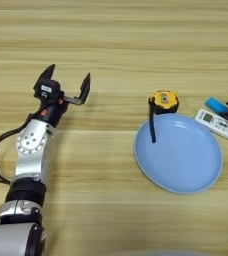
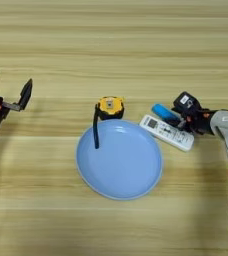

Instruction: Move the objects on the table

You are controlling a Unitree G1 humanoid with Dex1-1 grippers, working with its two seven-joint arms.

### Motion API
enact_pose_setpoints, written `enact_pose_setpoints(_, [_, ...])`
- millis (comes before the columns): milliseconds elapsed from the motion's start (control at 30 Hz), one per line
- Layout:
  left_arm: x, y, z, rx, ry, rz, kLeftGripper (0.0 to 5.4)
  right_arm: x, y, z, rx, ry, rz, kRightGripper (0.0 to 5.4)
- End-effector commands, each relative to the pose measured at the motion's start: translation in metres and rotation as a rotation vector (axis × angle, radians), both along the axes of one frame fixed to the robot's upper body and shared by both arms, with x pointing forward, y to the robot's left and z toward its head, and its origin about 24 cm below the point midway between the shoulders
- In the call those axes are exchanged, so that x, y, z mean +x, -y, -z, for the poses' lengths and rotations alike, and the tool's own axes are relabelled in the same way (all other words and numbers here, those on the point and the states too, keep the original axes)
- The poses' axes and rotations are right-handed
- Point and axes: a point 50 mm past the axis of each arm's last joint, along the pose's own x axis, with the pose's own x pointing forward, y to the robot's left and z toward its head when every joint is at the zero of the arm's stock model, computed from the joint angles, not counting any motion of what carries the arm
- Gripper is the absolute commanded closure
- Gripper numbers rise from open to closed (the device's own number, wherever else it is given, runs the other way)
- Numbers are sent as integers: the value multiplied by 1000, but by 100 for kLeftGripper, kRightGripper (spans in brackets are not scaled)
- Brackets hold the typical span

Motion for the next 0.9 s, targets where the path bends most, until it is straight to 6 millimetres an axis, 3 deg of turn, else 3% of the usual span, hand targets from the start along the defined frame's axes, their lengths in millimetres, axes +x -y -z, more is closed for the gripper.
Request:
enact_pose_setpoints(33, [2,0,-2,11,9,5,0,4,-5,-5,-5,12,-23,280])
enact_pose_setpoints(533, [2,0,-3,11,11,4,0,8,-11,-17,16,69,-45,113])
enact_pose_setpoints(900, [2,1,-2,10,9,5,0,8,-31,-46,104,238,-119,4])
